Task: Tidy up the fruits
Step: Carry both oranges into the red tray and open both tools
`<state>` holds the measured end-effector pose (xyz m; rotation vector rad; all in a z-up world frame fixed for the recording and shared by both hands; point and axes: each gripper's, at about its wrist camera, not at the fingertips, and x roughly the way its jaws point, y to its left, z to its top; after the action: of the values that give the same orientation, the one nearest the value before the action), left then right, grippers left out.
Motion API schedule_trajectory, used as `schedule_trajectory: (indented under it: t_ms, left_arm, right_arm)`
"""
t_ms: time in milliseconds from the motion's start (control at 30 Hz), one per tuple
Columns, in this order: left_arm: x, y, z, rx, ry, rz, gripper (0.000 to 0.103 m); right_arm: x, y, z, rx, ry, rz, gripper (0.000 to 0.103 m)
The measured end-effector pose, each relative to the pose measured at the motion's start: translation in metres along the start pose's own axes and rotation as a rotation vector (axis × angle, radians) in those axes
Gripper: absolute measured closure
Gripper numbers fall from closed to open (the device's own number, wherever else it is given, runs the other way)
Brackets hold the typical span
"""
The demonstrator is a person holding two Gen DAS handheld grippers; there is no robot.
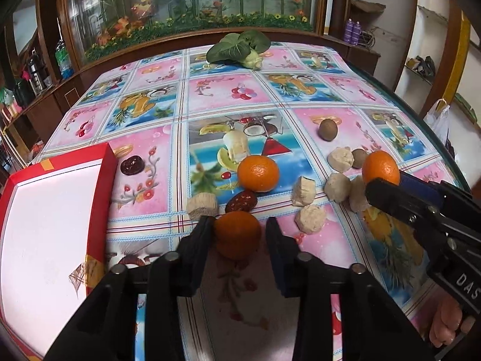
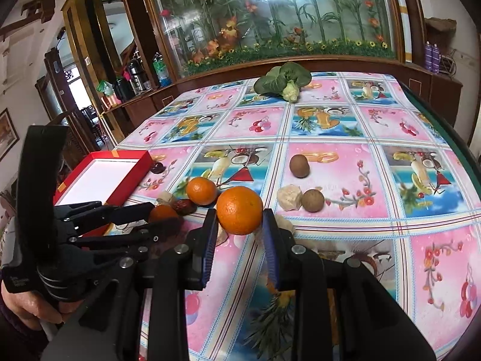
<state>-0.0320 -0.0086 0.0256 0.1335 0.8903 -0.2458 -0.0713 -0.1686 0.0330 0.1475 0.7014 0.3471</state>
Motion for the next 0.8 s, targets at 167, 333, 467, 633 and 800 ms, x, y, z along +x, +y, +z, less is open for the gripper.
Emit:
schedule_trajectory:
  t_ms: [167,333,467,633,800]
  left_arm:
    - [-0.003,0.005,-0.003,-0.016,-0.004,-0.029,0.071]
    - [-0.027,0.010,-0.013,-0.041,-0.037,-0.058,0.071]
    - [-0.075,0.021,-0.024,-0.058,-0.147,-0.057,0.071]
    - [-0.117,0.064,-0.041,-0.109,-0.229,0.106,0.071]
    - [-0.114,0.122,-0.062,-0.209,-0.176,0.252,0.071]
  right_arm:
    - [0.003,-0.014,0.001,0.076,0.010,0.005,0.071]
    - [0.000,-0.035,0.004,0.182,-0.017,-0.004,0.071]
    - [0.000,-0.040,0.005,0.211,-0.029,-0.011,0.072]
    - [0.000,-0.020,0.003,0.148,-0.030,0.010,0.071]
    - [0.010,0.046,-0.001,0.082,0.015,0.185,0.071]
